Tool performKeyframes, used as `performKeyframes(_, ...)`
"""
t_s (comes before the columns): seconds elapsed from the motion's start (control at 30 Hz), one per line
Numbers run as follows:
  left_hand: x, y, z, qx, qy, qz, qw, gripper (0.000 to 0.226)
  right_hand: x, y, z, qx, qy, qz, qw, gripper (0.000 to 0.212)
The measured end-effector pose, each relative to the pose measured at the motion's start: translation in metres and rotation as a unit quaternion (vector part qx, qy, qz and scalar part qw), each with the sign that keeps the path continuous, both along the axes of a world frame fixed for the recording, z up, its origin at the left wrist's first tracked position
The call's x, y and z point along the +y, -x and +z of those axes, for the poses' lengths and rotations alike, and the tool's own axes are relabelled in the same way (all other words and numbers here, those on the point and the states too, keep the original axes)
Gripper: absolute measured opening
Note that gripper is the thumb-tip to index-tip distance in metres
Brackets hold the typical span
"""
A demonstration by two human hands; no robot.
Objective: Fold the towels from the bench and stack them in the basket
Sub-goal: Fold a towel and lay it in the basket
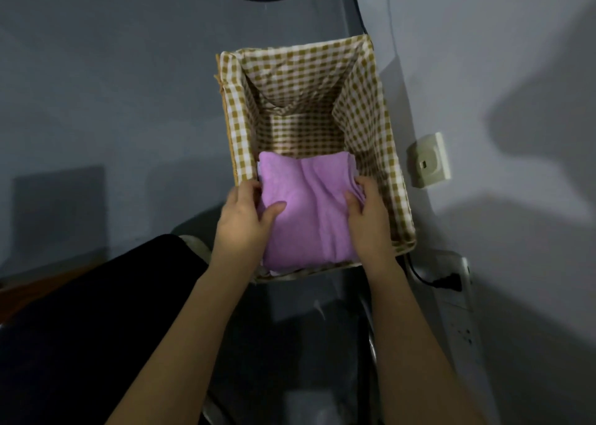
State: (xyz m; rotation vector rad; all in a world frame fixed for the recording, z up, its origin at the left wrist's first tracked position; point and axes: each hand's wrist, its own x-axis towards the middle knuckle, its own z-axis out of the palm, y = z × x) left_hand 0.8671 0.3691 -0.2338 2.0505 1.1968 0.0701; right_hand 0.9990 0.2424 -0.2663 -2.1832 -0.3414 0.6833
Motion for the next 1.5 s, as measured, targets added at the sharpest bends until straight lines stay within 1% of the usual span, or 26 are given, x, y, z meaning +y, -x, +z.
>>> performKeyframes(0.07,0.003,0.005,0.007,0.017,-0.059,-0.060,0.996,0.073,0.002,0.000,-0.002,-0.015,0.018,0.002,1.000,0.037)
performKeyframes(0.1,0.005,0.007,0.010,0.028,-0.084,-0.110,0.990,0.081,0.002,0.000,-0.001,-0.036,0.033,0.003,0.999,0.041)
performKeyframes(0.17,0.006,0.008,0.014,0.068,-0.102,-0.219,0.968,0.093,0.006,-0.003,0.007,-0.090,0.059,0.014,0.994,0.049)
performKeyframes(0.23,0.005,0.004,0.013,0.138,-0.099,-0.295,0.940,0.097,0.012,-0.009,0.021,-0.124,0.070,0.059,0.988,0.052)
performKeyframes(0.3,0.005,0.001,0.011,0.186,-0.100,-0.325,0.922,0.097,0.018,-0.012,0.032,-0.115,0.080,0.140,0.980,0.045)
performKeyframes(0.37,0.005,0.002,0.006,0.201,-0.101,-0.330,0.917,0.097,0.021,-0.009,0.035,-0.103,0.087,0.218,0.967,0.041)
performKeyframes(0.5,0.002,0.012,-0.003,0.230,-0.105,-0.314,0.915,0.093,0.007,0.007,0.022,-0.145,0.127,0.315,0.929,0.052)
performKeyframes(0.57,0.000,0.017,-0.006,0.225,-0.119,-0.302,0.919,0.089,-0.009,0.012,0.011,-0.159,0.141,0.357,0.910,0.055)
performKeyframes(0.67,-0.002,0.024,-0.015,0.182,-0.176,-0.292,0.922,0.088,-0.029,0.007,0.000,-0.165,0.165,0.400,0.886,0.058)
performKeyframes(0.77,-0.009,0.021,-0.023,0.169,-0.246,-0.314,0.901,0.087,-0.036,-0.002,-0.005,-0.206,0.158,0.421,0.869,0.061)
performKeyframes(0.83,-0.013,0.016,-0.027,0.162,-0.259,-0.345,0.888,0.088,-0.037,-0.004,-0.008,-0.223,0.146,0.428,0.863,0.062)
performKeyframes(0.9,-0.012,0.015,-0.032,0.145,-0.262,-0.363,0.883,0.089,-0.035,-0.004,-0.013,-0.233,0.131,0.432,0.861,0.062)
performKeyframes(0.97,-0.009,0.015,-0.029,0.171,-0.249,-0.366,0.880,0.096,-0.034,-0.006,-0.016,-0.234,0.119,0.434,0.862,0.066)
performKeyframes(1.03,-0.007,0.011,-0.020,0.217,-0.202,-0.387,0.873,0.103,-0.032,-0.012,-0.017,-0.202,0.115,0.446,0.864,0.072)
performKeyframes(1.07,-0.006,0.009,-0.019,0.234,-0.183,-0.393,0.870,0.100,-0.030,-0.017,-0.017,-0.173,0.110,0.456,0.866,0.076)
performKeyframes(1.13,-0.005,0.000,-0.014,0.295,-0.126,-0.404,0.856,0.093,-0.027,-0.028,-0.015,-0.119,0.115,0.468,0.868,0.084)
performKeyframes(1.17,-0.005,-0.005,-0.015,0.306,-0.122,-0.399,0.856,0.095,-0.026,-0.033,-0.014,-0.105,0.127,0.471,0.867,0.087)
performKeyframes(1.2,-0.006,-0.008,-0.018,0.303,-0.134,-0.387,0.860,0.096,-0.023,-0.035,-0.015,-0.105,0.138,0.474,0.863,0.090)
performKeyframes(1.27,-0.007,-0.009,-0.023,0.304,-0.159,-0.364,0.866,0.094,-0.018,-0.035,-0.021,-0.143,0.153,0.474,0.855,0.092)
performKeyframes(1.3,-0.008,-0.008,-0.026,0.310,-0.168,-0.355,0.866,0.092,-0.015,-0.032,-0.025,-0.166,0.157,0.469,0.853,0.093)
performKeyframes(1.37,-0.013,-0.005,-0.029,0.336,-0.187,-0.349,0.855,0.096,-0.010,-0.025,-0.034,-0.198,0.162,0.458,0.852,0.094)
performKeyframes(1.43,-0.018,-0.002,-0.031,0.357,-0.185,-0.342,0.849,0.100,-0.008,-0.020,-0.041,-0.213,0.162,0.457,0.849,0.095)
performKeyframes(1.5,-0.020,0.001,-0.034,0.366,-0.179,-0.326,0.853,0.097,-0.009,-0.019,-0.044,-0.214,0.151,0.465,0.846,0.097)
